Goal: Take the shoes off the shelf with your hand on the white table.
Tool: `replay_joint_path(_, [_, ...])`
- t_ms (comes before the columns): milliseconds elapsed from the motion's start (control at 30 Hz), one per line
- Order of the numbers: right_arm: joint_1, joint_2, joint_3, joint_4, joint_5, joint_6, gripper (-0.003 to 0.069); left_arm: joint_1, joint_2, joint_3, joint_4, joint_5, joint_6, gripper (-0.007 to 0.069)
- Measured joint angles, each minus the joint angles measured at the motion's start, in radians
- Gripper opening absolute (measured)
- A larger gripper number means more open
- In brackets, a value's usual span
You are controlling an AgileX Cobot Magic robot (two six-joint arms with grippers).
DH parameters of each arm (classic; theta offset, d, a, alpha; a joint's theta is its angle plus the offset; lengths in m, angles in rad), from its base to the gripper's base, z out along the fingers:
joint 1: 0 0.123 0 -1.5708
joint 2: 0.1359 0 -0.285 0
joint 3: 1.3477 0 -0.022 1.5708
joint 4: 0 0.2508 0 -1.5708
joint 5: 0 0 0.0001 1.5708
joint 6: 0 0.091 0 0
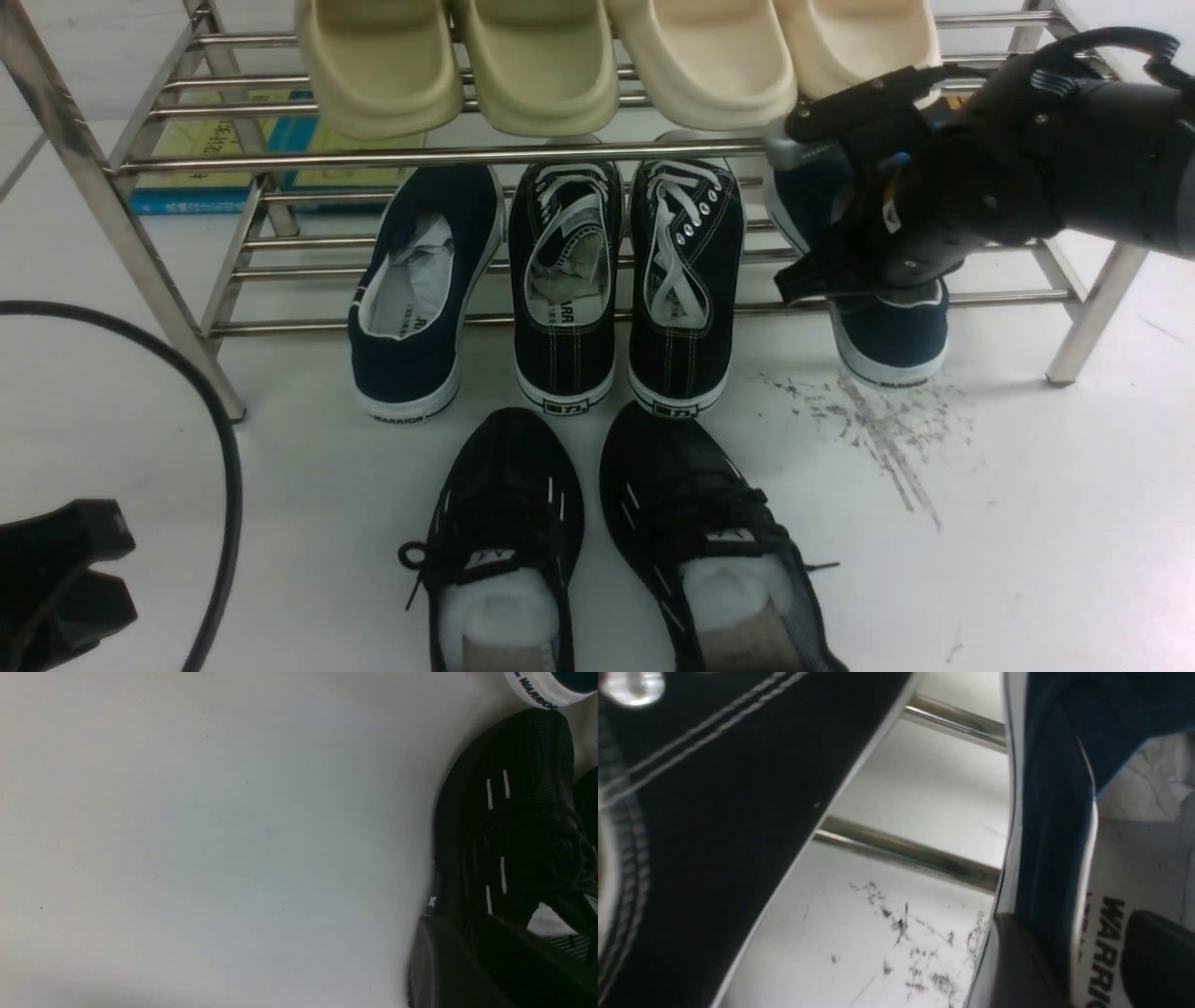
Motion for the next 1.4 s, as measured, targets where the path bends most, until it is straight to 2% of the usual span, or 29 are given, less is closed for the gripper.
replay_joint_path(133, [0.001,0.017,-0.001,-0.008,-0.008,0.022,0.0223,0.0,0.0,0.0,0.0,0.0,0.0,0.0161])
replay_joint_path(233, [0.004,0.019,-0.003,-0.005,-0.013,0.028,0.0043,0.0,0.0,0.0,0.0,0.001,0.0,0.0165])
replay_joint_path(267, [0.004,0.018,-0.003,-0.004,-0.013,0.03,0.0028,0.0,0.0,0.0,0.001,0.002,0.0,0.0167])
replay_joint_path(433, [0.003,-0.031,-0.003,0.007,0.074,0.025,0.0022,0.0,0.0,0.0,0.004,0.002,0.0,0.0171])
replay_joint_path(667, [0.0,-0.25,-0.003,0.156,0.462,-0.085,0.0022,0.0,0.0,0.0,0.041,0.002,0.0,0.018])
replay_joint_path(800, [0.0,-0.393,0.033,0.244,0.574,-0.117,0.0022,0.0,0.0,0.0,0.041,0.002,0.0,0.0184])
replay_joint_path(1000, [0.0,-0.577,0.291,0.305,0.51,-0.121,0.0022,0.0,0.0,0.0,0.041,-0.003,0.0,0.0194])
replay_joint_path(1133, [0.0,-0.627,0.473,0.325,0.381,-0.121,0.0022,0.0,0.0,0.0,0.041,-0.02,-0.001,0.0197])
replay_joint_path(1233, [0.0,-0.63,0.624,0.328,0.22,-0.121,0.0022,0.0,0.0,0.0,0.041,-0.041,-0.001,0.0197])
replay_joint_path(1400, [0.001,-0.605,0.716,0.336,0.073,-0.121,0.0022,0.0,0.0,0.0,0.041,-0.053,-0.001,0.0202])
